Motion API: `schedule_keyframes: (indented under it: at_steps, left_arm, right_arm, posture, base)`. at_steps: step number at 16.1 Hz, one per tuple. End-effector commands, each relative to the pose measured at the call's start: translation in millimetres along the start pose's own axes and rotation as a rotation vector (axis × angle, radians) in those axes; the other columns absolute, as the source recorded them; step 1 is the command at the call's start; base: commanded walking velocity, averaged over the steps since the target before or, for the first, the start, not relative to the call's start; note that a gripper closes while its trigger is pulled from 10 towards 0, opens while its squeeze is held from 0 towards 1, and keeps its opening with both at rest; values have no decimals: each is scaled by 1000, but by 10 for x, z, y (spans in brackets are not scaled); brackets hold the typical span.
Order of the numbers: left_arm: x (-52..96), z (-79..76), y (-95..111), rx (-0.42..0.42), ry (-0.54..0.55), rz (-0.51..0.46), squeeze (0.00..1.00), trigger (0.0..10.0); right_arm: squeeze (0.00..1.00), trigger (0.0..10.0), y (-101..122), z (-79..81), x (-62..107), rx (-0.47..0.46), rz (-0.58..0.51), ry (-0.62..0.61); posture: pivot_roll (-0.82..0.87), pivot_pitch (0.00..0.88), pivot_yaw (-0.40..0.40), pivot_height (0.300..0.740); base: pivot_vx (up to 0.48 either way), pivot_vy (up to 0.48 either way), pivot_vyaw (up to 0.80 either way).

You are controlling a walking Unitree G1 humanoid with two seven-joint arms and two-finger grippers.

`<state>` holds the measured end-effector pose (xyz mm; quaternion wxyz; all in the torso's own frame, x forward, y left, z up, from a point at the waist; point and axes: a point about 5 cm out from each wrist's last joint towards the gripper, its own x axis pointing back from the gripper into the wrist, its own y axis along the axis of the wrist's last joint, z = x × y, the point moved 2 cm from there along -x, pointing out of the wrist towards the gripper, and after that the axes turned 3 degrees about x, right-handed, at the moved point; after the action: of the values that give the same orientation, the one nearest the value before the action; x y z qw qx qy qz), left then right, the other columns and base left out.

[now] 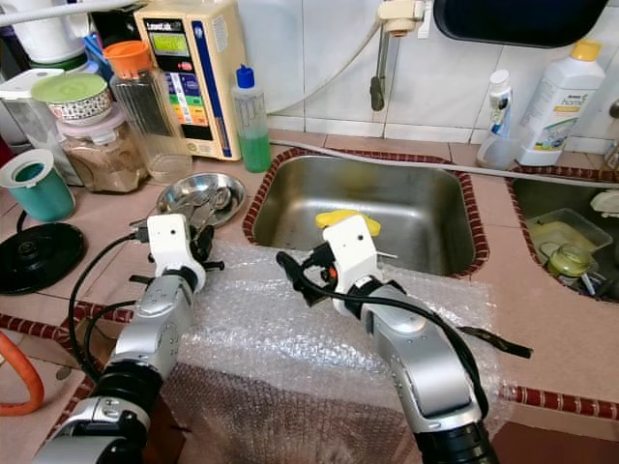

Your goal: Kitchen organization

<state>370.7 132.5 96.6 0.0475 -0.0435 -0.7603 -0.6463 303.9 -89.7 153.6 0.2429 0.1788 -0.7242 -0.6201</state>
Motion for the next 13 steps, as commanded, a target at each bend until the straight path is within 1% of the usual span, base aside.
schedule_keyframes:
  at_steps: [1,5,7,8,10,13]
  left_arm:
    - [-23,8,112,-2,8,-42,0,0]
    - [-21,-40,205,10,-14,-84,0,0]
    - [-44,-25,251,30,-13,-74,0,0]
    - [-64,-25,297,57,-13,-60,0,0]
    - [-68,-76,386,86,-52,-73,0,0]
    - [-45,-163,517,102,-114,-126,0,0]
  right_arm:
    - [0,10000,30,17,-13,12,-9,12]
    - [0,10000,13,27,-26,10,-12,8]
    - [0,10000,59,-6,-70,21,-24,4]
    - [0,10000,82,-46,-84,25,-32,-9]
    - [0,10000,70,-77,-82,21,-37,-31]
    - [0,10000,94,-112,-104,7,-58,-68]
  posture:
    - [-83,0,78,740]
    - [-70,0,79,740]
    - [-66,0,82,740]
    - [-61,0,87,740]
    - [-57,0,91,740]
    - [-54,0,96,740]
  base:
    - [0,0,0]
    - [0,0,0]
    - [0,0,0]
    - [0,0,0]
    - [0,0,0]
    - [0,0,0]
